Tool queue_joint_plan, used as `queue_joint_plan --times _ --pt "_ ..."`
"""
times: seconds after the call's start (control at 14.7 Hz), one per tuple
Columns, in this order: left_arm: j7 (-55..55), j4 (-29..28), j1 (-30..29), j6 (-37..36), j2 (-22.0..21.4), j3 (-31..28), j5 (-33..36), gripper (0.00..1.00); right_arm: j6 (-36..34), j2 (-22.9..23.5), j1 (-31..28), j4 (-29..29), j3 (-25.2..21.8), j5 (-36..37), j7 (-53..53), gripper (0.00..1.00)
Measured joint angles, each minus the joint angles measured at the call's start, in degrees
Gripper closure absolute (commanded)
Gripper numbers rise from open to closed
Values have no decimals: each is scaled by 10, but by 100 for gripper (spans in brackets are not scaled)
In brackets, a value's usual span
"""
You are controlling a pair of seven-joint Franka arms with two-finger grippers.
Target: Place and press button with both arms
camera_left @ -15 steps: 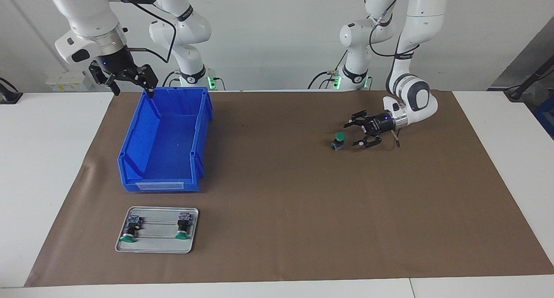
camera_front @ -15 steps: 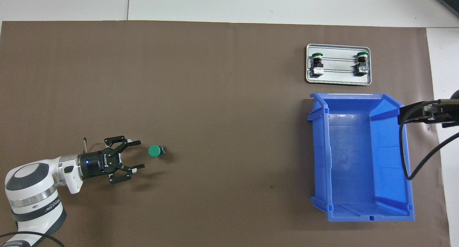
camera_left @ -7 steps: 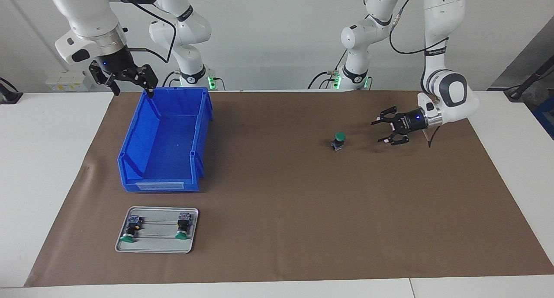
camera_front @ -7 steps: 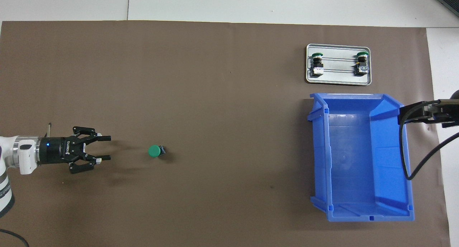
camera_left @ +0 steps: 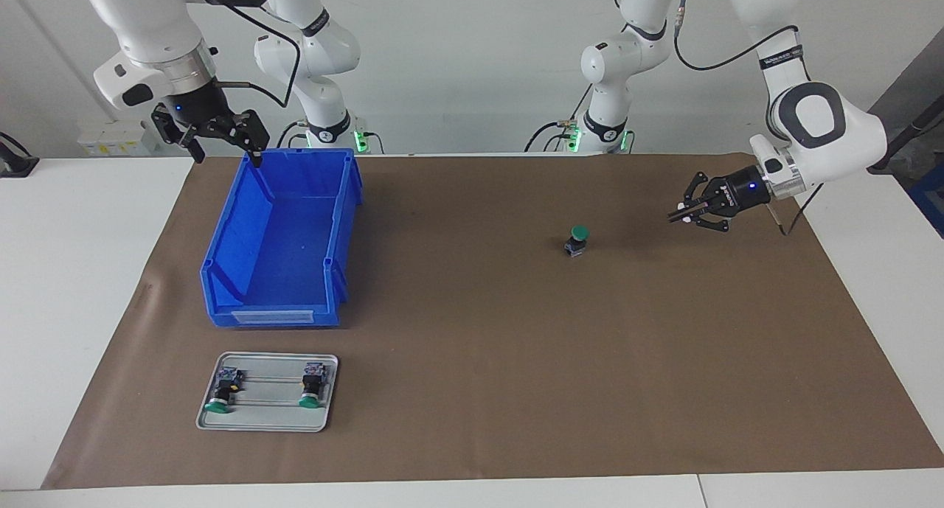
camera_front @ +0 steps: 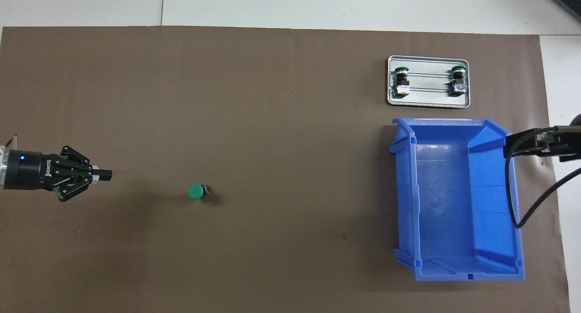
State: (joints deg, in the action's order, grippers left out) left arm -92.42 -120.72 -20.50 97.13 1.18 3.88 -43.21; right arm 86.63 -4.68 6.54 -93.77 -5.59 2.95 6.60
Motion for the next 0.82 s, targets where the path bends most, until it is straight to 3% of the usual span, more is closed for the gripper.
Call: queue_joint_plan --times 0.2,0.41,0.61,0.82 --pt "126 23 44 12 -3 2 43 100 0 0 0 0 0 0 0 0" --pt "323 51 85 42 -3 5 81 100 0 0 0 0 0 0 0 0" --pt "401 62 116 50 -3 5 109 100 0 0 0 0 0 0 0 0" --pt "482 74 161 58 -3 5 200 100 0 0 0 0 0 0 0 0"
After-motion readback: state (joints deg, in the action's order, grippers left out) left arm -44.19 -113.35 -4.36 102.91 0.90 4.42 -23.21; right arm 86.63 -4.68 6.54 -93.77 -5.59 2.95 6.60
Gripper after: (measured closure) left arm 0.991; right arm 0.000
